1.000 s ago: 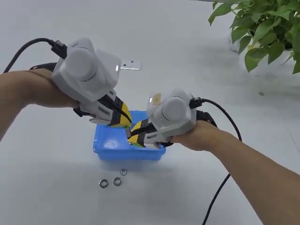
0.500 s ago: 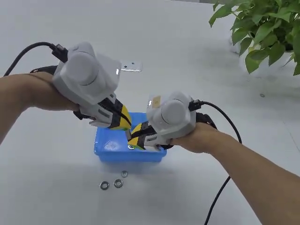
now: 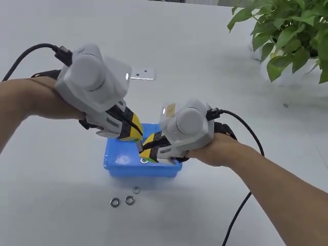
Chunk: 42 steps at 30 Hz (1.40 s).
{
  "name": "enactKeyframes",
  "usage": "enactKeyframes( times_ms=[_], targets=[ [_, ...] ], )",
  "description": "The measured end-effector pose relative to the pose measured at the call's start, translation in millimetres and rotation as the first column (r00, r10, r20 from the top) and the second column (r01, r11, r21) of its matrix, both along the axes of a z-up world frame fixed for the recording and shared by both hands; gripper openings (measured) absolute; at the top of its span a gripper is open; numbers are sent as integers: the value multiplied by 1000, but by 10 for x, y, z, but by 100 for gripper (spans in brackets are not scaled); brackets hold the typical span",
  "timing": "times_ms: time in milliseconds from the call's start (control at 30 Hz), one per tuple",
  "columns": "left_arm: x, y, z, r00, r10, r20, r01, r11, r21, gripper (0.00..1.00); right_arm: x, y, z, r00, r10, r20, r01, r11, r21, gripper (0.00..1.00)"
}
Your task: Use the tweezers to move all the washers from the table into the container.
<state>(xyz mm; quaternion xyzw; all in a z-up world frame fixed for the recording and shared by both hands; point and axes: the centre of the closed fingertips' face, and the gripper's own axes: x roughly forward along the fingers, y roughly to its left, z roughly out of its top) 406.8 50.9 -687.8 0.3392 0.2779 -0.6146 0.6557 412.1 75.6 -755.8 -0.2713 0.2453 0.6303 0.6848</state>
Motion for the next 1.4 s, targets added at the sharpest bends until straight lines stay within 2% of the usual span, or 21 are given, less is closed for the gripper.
enactKeyframes(
  times_ms=[500, 967, 1400],
  targets=[
    [-126, 8, 170, 1000, -7, 28, 6, 1000, 13, 5, -96, 6, 177, 999, -5, 33, 5, 1000, 13, 11],
    [-289, 8, 304, 999, -10, 48, 9, 1000, 22, 5, -231, 24, 316, 998, -5, 58, 4, 1000, 27, 11],
    [-451, 14, 308, 999, -10, 46, 9, 999, 36, 5, -396, 42, 328, 998, -2, 62, -1, 999, 36, 11]
  ],
)
